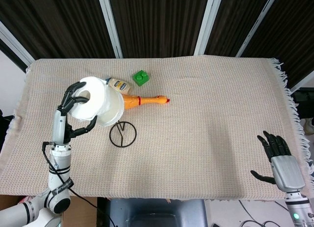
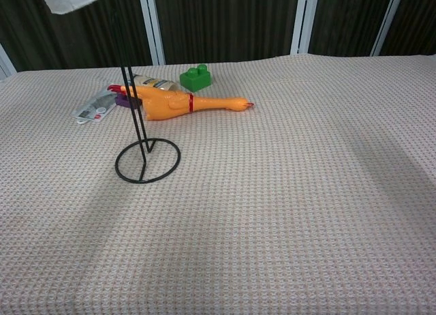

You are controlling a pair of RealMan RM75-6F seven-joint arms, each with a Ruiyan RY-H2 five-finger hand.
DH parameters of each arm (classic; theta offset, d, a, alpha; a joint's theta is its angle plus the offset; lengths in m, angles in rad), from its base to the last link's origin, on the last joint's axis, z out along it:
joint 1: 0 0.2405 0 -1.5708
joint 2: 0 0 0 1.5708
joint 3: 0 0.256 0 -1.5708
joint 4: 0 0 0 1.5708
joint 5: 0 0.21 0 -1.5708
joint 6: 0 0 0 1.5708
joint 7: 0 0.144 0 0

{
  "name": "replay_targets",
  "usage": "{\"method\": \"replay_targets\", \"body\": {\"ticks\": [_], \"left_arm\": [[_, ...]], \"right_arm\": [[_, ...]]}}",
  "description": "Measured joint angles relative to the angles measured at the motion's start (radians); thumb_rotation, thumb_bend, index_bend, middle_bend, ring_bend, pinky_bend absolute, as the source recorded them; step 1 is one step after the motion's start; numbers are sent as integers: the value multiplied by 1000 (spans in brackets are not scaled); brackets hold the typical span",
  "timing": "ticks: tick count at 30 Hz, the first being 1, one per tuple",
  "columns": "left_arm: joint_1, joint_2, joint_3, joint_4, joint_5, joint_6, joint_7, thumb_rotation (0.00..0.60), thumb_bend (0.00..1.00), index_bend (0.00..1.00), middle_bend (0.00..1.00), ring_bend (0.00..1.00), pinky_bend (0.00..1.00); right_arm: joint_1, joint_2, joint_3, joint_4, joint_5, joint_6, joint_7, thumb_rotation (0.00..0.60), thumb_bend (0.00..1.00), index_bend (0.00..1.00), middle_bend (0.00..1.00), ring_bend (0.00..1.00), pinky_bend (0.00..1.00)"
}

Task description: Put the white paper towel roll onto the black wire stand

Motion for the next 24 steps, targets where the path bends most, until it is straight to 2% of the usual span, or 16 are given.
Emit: {"method": "replay_targets", "body": {"ticks": [20,22,24], "left_arm": [[-44,-1,52,31,-31,-79,33,600,727,712,843,832,1000],[-45,2,57,29,-34,-83,39,600,680,678,816,808,1000],[-45,5,62,30,-35,-88,49,600,570,559,717,691,932]], "right_arm": [[-2,1,-3,2,-8,3,2,600,91,0,0,0,0],[-2,1,-2,2,-7,1,2,600,91,0,0,0,0],[-2,1,-2,2,-6,1,1,600,90,0,0,0,0]]}}
